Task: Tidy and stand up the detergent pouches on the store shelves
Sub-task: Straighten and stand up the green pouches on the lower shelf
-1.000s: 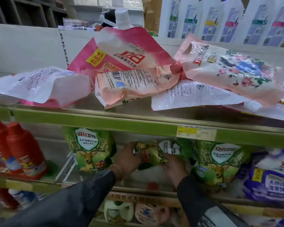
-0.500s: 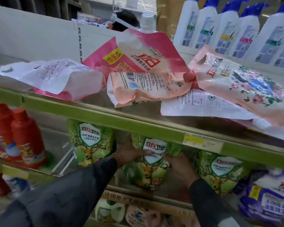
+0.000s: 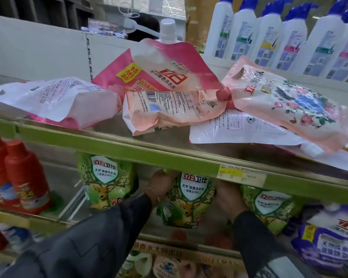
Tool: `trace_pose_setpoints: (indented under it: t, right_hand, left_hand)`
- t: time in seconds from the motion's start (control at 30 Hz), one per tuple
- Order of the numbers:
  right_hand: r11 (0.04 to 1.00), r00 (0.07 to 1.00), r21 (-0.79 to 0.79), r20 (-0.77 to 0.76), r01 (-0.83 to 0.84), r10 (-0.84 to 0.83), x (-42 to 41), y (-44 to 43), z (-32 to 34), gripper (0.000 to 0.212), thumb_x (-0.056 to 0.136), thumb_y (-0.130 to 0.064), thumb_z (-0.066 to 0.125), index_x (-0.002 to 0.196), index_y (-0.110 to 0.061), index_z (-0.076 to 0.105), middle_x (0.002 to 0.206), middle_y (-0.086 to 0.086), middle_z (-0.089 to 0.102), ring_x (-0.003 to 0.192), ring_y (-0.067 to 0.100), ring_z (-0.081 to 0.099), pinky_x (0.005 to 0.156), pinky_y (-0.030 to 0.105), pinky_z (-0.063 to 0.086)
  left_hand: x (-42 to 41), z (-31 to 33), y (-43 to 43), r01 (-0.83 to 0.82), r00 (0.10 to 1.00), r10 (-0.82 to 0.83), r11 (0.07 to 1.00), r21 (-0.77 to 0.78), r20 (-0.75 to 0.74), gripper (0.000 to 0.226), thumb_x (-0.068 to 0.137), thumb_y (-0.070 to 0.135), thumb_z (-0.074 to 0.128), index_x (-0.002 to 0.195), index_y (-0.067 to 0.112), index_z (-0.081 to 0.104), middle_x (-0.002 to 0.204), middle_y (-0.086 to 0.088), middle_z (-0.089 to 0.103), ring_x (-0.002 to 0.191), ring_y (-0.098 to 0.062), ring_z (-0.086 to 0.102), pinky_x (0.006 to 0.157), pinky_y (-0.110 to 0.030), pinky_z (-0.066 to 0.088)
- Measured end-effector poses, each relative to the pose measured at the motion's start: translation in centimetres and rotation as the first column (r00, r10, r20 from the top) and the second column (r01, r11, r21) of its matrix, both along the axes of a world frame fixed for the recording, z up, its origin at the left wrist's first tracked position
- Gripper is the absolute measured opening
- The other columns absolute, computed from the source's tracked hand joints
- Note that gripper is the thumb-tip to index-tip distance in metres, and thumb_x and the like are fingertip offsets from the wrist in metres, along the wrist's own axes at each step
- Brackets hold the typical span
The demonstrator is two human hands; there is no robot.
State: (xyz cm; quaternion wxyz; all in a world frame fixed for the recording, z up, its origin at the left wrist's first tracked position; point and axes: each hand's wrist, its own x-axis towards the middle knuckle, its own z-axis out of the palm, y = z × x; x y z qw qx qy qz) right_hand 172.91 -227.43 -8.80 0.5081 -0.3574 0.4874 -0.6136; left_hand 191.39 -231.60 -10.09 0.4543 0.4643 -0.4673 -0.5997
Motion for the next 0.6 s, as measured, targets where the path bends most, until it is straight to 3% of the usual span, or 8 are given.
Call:
trace_pose_setpoints:
  t: [0.07,0.1,0.13,0.23,0.33,0.4,0.5,0.6]
  right_hand:
    - [0.998,0.996,-0.026,-0.053,0.065,-0.066,-0.5,-0.5,-0.6,0.013,0.095,-0.013,0.065,0.098,0.0,0.065,0.099,0.018,0.074,0.107,0.036,0.07,0.078,0.04,0.062]
    - [0.995,0.993,-0.048,-0.073,0.092,-0.095,-0.4,-0.4,-0.5,0.026,0.093,-0.016,0.069,0.107,0.006,0.062,0.105,0.019,0.073,0.108,0.036,0.069,0.085,0.046,0.061]
    - [0.994,0.993,-0.065,-0.074,0.087,-0.092,-0.5,-0.2,-0.4,0.031,0.092,-0.017,0.07,0.108,0.007,0.061,0.104,0.017,0.075,0.103,0.033,0.072,0.083,0.045,0.062]
    - [0.997,0.994,-0.046,-0.08,0.069,-0.072,-0.3,0.3,0.2,0.009,0.096,-0.013,0.064,0.097,-0.004,0.061,0.08,0.002,0.077,0.08,0.019,0.075,0.058,0.024,0.059]
    - [0.993,0.973,-0.085,-0.206,0.087,-0.103,-0.7,0.0,-0.4,0.028,0.09,-0.025,0.073,0.105,-0.002,0.064,0.099,0.007,0.076,0.1,0.027,0.072,0.079,0.037,0.06]
    - [0.994,0.967,-0.075,-0.234,0.084,-0.099,-1.1,0.0,-1.6,0.032,0.085,-0.023,0.079,0.112,-0.01,0.067,0.111,0.005,0.076,0.108,0.024,0.071,0.091,0.045,0.057]
    - [0.999,0.971,0.009,-0.235,0.038,-0.034,-1.1,0.2,-2.9,0.039,0.079,-0.029,0.083,0.115,-0.021,0.07,0.116,0.0,0.076,0.112,0.022,0.07,0.095,0.043,0.056]
    - [0.996,0.978,0.056,-0.199,0.075,-0.063,-0.9,0.0,-3.5,0.028,0.082,-0.027,0.081,0.108,-0.018,0.073,0.109,0.002,0.077,0.106,0.022,0.072,0.092,0.041,0.058]
  left_hand:
    - [-0.2,0.3,-0.3,-0.038,0.999,0.039,0.999,-0.033,0.018,0.021,0.09,0.026,0.064,0.074,0.016,0.072,0.075,0.005,0.076,0.072,-0.006,0.07,0.072,-0.027,0.054]
    - [-0.4,0.2,-0.5,-0.045,0.999,0.045,0.998,-0.045,0.002,0.022,0.09,0.024,0.064,0.071,0.017,0.072,0.073,0.004,0.076,0.074,-0.007,0.071,0.074,-0.031,0.055]
    - [-0.4,0.1,-0.8,-0.036,0.999,0.035,0.998,-0.056,-0.02,0.022,0.089,0.021,0.064,0.07,0.018,0.073,0.078,0.0,0.077,0.082,-0.014,0.072,0.081,-0.04,0.057]
    - [-0.1,-0.6,-1.3,-0.035,0.996,0.03,0.998,-0.058,-0.085,0.025,0.09,0.015,0.063,0.07,0.021,0.076,0.091,-0.011,0.076,0.095,-0.032,0.07,0.091,-0.052,0.054]
    - [-0.2,-0.6,-1.3,-0.013,0.994,0.008,0.999,-0.047,-0.107,0.017,0.092,0.017,0.061,0.08,0.015,0.074,0.096,-0.014,0.076,0.096,-0.033,0.07,0.092,-0.053,0.054]
    - [-0.3,-0.4,-1.2,-0.013,0.993,0.008,0.999,-0.04,-0.119,0.018,0.09,0.016,0.063,0.077,0.015,0.074,0.093,-0.012,0.076,0.094,-0.033,0.07,0.089,-0.048,0.055]
    - [-0.3,-0.2,-1.0,-0.047,0.996,0.043,0.998,-0.051,-0.079,0.022,0.089,0.016,0.066,0.069,0.02,0.075,0.079,0.002,0.077,0.079,-0.015,0.072,0.083,-0.038,0.055]
    - [-0.4,-0.3,-0.5,-0.064,0.997,0.058,0.994,-0.09,-0.059,0.011,0.089,0.019,0.068,0.08,0.018,0.073,0.077,0.011,0.077,0.072,-0.001,0.072,0.077,-0.03,0.053]
